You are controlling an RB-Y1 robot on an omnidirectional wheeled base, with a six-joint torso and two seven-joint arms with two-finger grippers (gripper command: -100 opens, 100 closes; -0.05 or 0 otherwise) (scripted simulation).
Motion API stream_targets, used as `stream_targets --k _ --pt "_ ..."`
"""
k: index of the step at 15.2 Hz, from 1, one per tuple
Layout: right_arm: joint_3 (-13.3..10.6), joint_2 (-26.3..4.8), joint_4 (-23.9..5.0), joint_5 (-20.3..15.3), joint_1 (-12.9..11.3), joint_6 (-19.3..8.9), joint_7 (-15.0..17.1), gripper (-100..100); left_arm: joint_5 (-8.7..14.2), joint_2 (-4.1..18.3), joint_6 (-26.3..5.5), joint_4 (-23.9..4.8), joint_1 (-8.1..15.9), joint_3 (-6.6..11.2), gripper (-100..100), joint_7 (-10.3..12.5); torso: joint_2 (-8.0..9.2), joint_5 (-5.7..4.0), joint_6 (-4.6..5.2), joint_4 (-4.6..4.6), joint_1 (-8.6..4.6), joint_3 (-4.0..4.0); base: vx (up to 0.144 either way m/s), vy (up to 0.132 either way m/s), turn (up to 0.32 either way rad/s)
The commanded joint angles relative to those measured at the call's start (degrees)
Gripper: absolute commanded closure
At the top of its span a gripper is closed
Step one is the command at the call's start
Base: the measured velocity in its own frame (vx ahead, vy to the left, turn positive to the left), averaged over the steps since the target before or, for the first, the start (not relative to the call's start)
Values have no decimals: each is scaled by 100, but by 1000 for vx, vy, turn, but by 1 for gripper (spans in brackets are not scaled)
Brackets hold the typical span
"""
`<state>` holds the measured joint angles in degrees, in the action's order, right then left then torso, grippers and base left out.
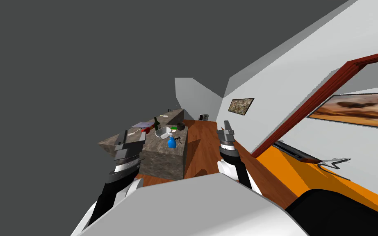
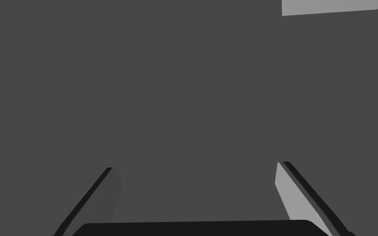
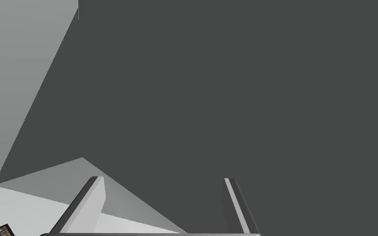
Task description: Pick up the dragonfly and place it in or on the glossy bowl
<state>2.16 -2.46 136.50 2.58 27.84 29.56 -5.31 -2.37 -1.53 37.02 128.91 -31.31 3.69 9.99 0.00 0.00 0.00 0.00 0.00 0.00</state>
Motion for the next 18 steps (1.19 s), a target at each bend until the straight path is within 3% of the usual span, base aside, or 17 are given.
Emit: stream_targets --k 1,4,5,7,10,11,12,15,18 --pt "0 0 0 0 0 0 0 0 25 234 -75 -39 83 7 -100 -6 0 0 0 0 0 0 -4 -6 -2" --pt "0 0 0 0 0 0 0 0 84 593 -255 -136 280 21 -100 -22 2 -1 1 0 -6 1 -9 -22 -5" --pt "0 0 0 0 0 0 0 0 84 593 -255 -136 280 21 -100 -22 3 -2 1 1 -7 1 -13 -21 -6" --pt "0 0 0 0 0 0 0 0 176 915 -539 -289 578 40 -100 -46 3 -2 1 1 -7 2 -10 -30 -11" --pt "0 0 0 0 0 0 0 0 234 1165 -718 -387 762 49 -100 -61 0 -3 2 0 -15 0 -5 -41 -15" --pt "0 0 0 0 0 0 0 0 301 1359 -906 -499 966 59 -100 -77 -1 -3 1 0 -15 -1 -1 -43 -19" --pt "0 0 0 0 0 0 0 0 301 1359 -922 -499 966 59 -100 -77 -2 -4 2 0 -16 -1 -4 -42 -16" --pt "-1 0 0 0 0 0 0 0 458 1745 -1363 -766 1393 77 -100 -115 -3 -4 1 -1 -19 -2 -2 -53 -24" --pt "-1 1 0 0 0 0 0 0 547 1937 -1662 -921 1680 85 -100 -136 -3 -6 2 -1 -26 -2 -3 -67 -28"
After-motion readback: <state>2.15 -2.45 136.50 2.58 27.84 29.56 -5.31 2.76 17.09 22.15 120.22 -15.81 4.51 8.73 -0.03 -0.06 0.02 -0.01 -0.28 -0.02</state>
